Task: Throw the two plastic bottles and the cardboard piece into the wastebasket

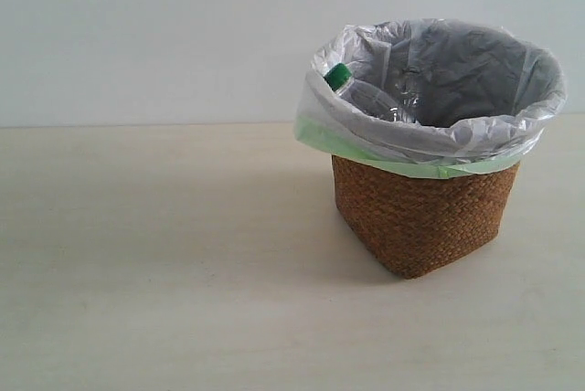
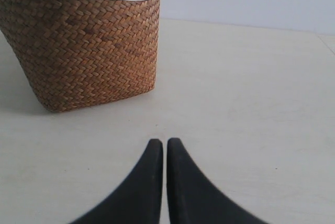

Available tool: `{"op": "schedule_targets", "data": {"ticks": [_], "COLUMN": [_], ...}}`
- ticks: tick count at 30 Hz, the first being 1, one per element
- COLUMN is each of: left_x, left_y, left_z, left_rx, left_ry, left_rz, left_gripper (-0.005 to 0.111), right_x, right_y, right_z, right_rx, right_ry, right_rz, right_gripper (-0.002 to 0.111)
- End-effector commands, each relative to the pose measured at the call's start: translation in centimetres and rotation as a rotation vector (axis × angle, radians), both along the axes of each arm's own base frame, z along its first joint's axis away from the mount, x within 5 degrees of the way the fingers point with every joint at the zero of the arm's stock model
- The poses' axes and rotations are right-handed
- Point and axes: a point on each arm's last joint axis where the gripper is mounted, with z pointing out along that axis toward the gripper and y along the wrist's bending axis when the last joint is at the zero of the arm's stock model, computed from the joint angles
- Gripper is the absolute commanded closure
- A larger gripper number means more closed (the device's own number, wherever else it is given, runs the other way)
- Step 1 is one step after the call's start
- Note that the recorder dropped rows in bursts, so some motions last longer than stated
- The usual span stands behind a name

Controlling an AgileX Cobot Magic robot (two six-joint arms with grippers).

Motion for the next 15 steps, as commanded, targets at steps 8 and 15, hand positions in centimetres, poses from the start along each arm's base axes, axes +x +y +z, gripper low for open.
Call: {"op": "schedule_targets", "data": {"ticks": [8,15], "left_x": [-1.7,-4.6], "left_y": [4.1,9.2], "left_z": [1.9,2.8], "left_rx": [-0.055,-0.119], "left_ry": [-0.08,-0.181], "left_rz": [0.11,0.269], "left_gripper": [0.101,0.101], "right_x": [0.0,0.0], "right_y": [0.0,0.0], "right_z": [0.1,0.1], "right_rx": [0.0,0.0], "right_ry": [-0.01,-0.01], "right_rz": [-0.004,-0.004], "right_gripper": [0.108,0.108]}}
